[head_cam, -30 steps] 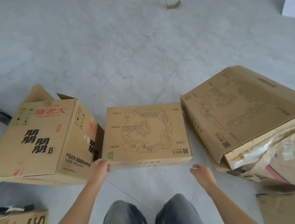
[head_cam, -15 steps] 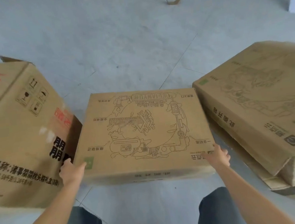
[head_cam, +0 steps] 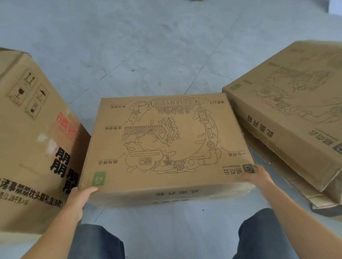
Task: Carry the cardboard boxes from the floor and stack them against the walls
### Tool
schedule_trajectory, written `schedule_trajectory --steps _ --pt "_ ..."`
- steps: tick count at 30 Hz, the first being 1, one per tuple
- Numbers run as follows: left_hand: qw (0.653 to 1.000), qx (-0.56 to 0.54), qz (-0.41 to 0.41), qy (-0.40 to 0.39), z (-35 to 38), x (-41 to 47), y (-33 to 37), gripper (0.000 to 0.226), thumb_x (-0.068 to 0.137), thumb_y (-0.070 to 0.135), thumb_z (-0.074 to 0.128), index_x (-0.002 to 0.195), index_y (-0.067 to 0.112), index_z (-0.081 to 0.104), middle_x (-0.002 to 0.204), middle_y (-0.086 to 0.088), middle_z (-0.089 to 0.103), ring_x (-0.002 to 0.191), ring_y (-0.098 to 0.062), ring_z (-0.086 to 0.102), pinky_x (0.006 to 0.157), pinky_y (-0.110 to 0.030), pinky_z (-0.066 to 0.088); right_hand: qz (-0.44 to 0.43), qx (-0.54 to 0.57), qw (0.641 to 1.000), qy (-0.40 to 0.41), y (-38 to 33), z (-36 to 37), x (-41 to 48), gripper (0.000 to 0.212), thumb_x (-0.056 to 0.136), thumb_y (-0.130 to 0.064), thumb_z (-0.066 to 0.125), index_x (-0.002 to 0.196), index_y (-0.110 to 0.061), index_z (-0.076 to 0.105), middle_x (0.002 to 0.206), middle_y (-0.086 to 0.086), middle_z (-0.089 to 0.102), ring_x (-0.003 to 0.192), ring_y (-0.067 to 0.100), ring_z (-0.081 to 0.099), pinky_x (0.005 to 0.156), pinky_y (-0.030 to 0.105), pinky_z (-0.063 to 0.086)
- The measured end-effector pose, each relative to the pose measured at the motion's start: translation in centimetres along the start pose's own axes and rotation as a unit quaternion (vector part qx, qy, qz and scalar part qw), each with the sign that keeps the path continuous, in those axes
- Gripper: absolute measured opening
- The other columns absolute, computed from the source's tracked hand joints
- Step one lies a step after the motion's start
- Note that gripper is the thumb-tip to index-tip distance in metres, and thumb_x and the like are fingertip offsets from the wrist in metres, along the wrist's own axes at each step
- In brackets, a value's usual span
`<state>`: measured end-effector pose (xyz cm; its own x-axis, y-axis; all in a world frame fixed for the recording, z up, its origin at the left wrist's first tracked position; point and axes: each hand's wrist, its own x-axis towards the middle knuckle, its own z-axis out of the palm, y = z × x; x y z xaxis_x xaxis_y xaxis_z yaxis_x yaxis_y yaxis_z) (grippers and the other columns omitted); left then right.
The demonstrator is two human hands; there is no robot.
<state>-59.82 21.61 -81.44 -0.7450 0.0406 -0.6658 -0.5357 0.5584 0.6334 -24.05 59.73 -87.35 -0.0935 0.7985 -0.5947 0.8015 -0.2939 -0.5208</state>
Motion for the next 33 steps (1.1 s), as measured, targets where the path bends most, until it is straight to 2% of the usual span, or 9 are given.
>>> schedule_trajectory --steps 4,12,16,18,22,25,28,31,33 --pt "0.999 -0.025 0.000 -0.019 0.0 0.2 0.4 0.070 0.088 0.028 0.063 0.146 0.006 0.029 0.150 -0.014 0.032 0.137 -0.030 0.030 0.112 -0.044 0.023 0.001 -0.016 1.000 0.002 -2.0 -1.2 -2.2 0.081 0.075 -0.030 0.074 0.142 -0.021 0.030 0.136 0.015 0.042 0.123 0.037 0.040 0.104 0.051 0.036" --pt "0.999 -0.044 -0.027 0.007 1.1 -0.5 -1.0 0.075 0.088 0.030 0.063 0.147 0.006 0.024 0.148 -0.016 0.033 0.134 -0.034 0.033 0.110 -0.048 0.027 -0.025 -0.042 0.999 0.012 0.5 -1.5 0.8 0.058 0.067 -0.034 0.073 0.118 -0.016 0.053 0.114 0.012 0.062 0.114 0.037 0.050 0.107 0.054 0.030" --pt "0.997 -0.075 -0.020 0.012 1.4 -0.6 -1.6 0.078 0.086 0.031 0.065 0.149 0.013 0.022 0.152 -0.011 0.029 0.137 -0.032 0.030 0.112 -0.048 0.026 -0.019 -0.003 1.000 -0.020 3.8 -2.1 4.4 0.083 0.041 -0.050 0.070 0.119 -0.023 0.057 0.111 0.009 0.062 0.117 0.036 0.046 0.105 0.054 0.034" --pt "0.994 -0.105 -0.015 0.017 1.4 -0.7 -1.5 0.079 0.081 0.036 0.067 0.146 0.014 0.028 0.148 -0.011 0.036 0.132 -0.033 0.037 0.110 -0.051 0.030 -0.029 0.037 0.999 -0.009 1.8 -2.9 0.4 0.079 0.049 -0.045 0.073 0.122 -0.020 0.054 0.115 0.011 0.058 0.122 0.036 0.042 0.106 0.053 0.032" --pt "0.988 -0.132 0.055 0.055 -0.1 -0.7 1.1 0.078 0.071 0.047 0.069 0.138 0.018 0.040 0.137 -0.011 0.048 0.123 -0.034 0.047 0.103 -0.054 0.038 -0.063 0.066 0.994 0.060 -4.8 -5.2 -7.3 0.055 0.085 -0.011 0.059 0.136 -0.013 0.039 0.134 0.013 0.043 0.134 0.029 0.022 0.109 0.046 0.021" --pt "0.974 -0.161 0.130 0.091 -1.5 -1.0 5.1 0.097 0.049 0.064 0.066 0.136 0.028 0.041 0.135 -0.007 0.048 0.123 -0.033 0.048 0.096 -0.056 0.043 -0.153 0.105 0.977 0.101 -9.5 -8.3 -8.9 0.054 0.085 -0.012 0.059 0.135 -0.017 0.038 0.130 0.011 0.039 0.132 0.030 0.025 0.108 0.049 0.028" --pt "0.957 -0.164 0.200 0.134 -3.3 -5.1 10.9 0.087 0.060 0.057 0.060 0.136 0.018 0.044 0.137 -0.012 0.044 0.125 -0.033 0.044 0.100 -0.055 0.040 -0.222 0.151 0.957 0.111 -13.4 -10.8 -10.4 0.054 0.085 -0.014 0.062 0.133 -0.022 0.039 0.131 0.005 0.041 0.126 0.026 0.036 0.106 0.047 0.034" --pt "0.947 -0.175 0.224 0.149 -5.1 -6.5 14.0 0.083 0.044 0.059 0.063 0.120 0.026 0.058 0.128 -0.006 0.055 0.120 -0.030 0.051 0.099 -0.054 0.042 -0.270 0.180 0.939 0.114 -15.5 -12.6 -11.5 0.059 0.082 -0.009 0.066 0.133 -0.020 0.039 0.122 0.001 0.043 0.115 0.021 0.043 0.090 0.032 0.039" --pt "0.945 -0.162 0.237 0.153 -5.7 -7.9 14.4 0.078 0.049 0.052 0.068 0.123 0.028 0.056 0.132 -0.005 0.053 0.123 -0.028 0.047 0.101 -0.053 0.040 -0.282 0.173 0.938 0.104 -16.3 -13.1 -11.7 0.062 0.081 -0.007 0.068 0.134 -0.020 0.039 0.125 0.002 0.044 0.111 0.019 0.044 0.082 0.028 0.039"
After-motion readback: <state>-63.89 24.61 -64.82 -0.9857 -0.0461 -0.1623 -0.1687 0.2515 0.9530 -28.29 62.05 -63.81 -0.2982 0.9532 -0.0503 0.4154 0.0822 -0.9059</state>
